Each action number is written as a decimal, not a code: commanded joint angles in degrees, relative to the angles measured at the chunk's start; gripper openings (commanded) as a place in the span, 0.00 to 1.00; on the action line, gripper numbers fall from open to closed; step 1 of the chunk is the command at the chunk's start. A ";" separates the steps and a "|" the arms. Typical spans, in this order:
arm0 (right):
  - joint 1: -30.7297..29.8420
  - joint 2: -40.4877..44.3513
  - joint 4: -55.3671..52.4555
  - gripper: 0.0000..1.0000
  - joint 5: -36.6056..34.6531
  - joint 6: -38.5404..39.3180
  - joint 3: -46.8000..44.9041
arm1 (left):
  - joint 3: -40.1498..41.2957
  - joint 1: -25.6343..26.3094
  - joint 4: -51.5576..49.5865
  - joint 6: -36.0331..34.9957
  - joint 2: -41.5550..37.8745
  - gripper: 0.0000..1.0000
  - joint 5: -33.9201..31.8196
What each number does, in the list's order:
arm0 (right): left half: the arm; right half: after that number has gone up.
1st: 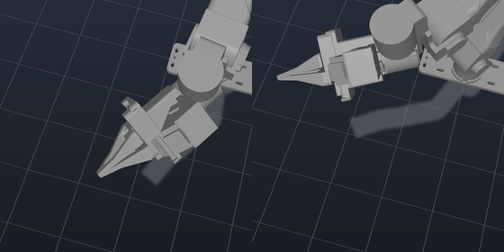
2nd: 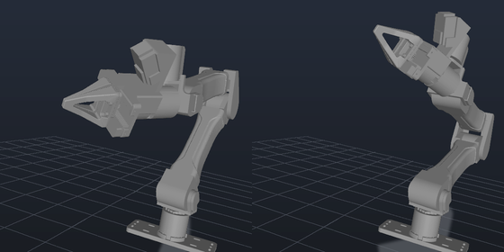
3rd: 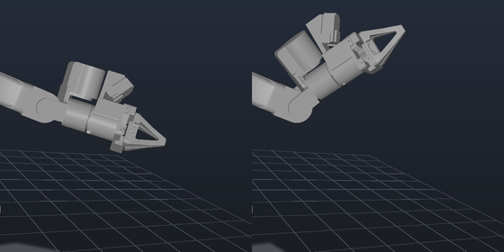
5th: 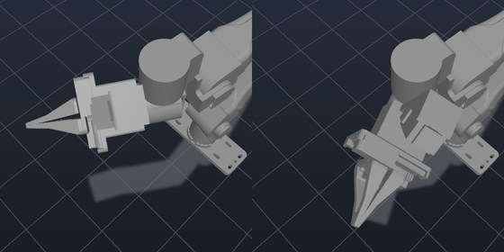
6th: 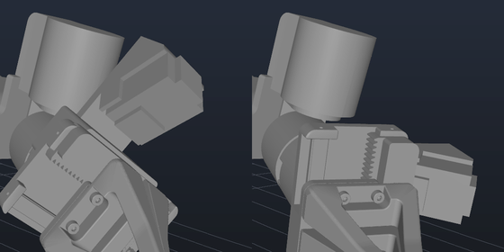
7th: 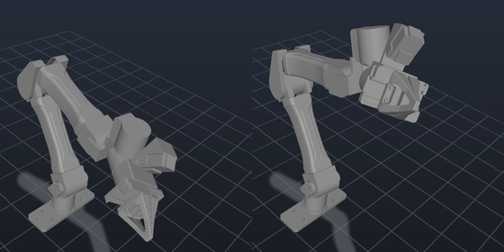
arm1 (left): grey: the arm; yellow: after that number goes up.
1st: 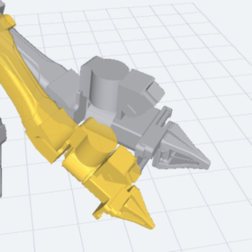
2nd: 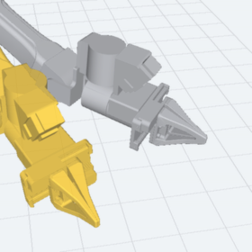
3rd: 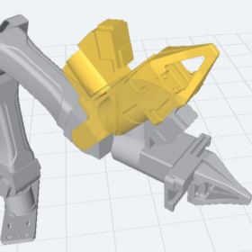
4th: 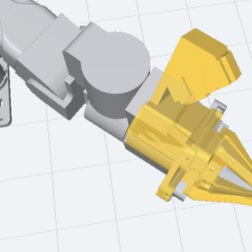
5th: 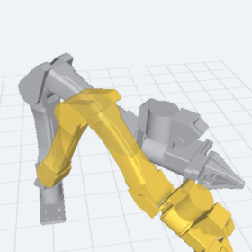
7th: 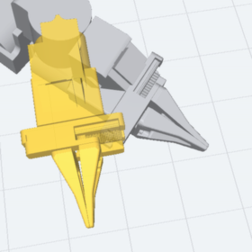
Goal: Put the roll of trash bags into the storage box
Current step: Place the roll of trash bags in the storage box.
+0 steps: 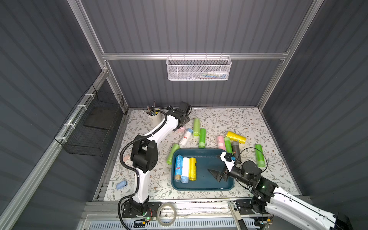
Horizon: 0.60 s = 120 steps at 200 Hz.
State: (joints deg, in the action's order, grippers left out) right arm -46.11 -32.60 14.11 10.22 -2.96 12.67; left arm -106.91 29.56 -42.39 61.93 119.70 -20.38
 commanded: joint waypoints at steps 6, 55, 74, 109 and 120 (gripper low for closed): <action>0.32 0.49 2.31 0.99 -0.27 -0.18 -0.45 | -1.24 -0.99 -3.38 10.43 3.66 0.83 1.97; 0.32 -0.24 3.65 0.99 0.87 -0.74 -1.07 | -10.33 -1.86 -9.55 15.38 11.72 0.81 1.37; 0.36 -0.61 2.97 0.99 0.86 -0.30 -0.71 | -9.70 -1.96 -7.32 18.09 12.41 0.80 0.94; 0.40 -0.19 2.29 0.99 -0.25 0.23 -0.89 | -15.39 -2.40 -10.79 23.44 17.06 0.78 0.86; 0.40 -0.30 2.26 0.99 -0.42 0.32 -0.80 | -18.32 -2.41 -12.41 24.24 19.04 0.78 0.73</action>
State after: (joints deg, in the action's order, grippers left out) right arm -46.00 -33.17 16.21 10.46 -2.96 12.27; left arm -119.52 27.64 -49.91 81.41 134.43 -19.42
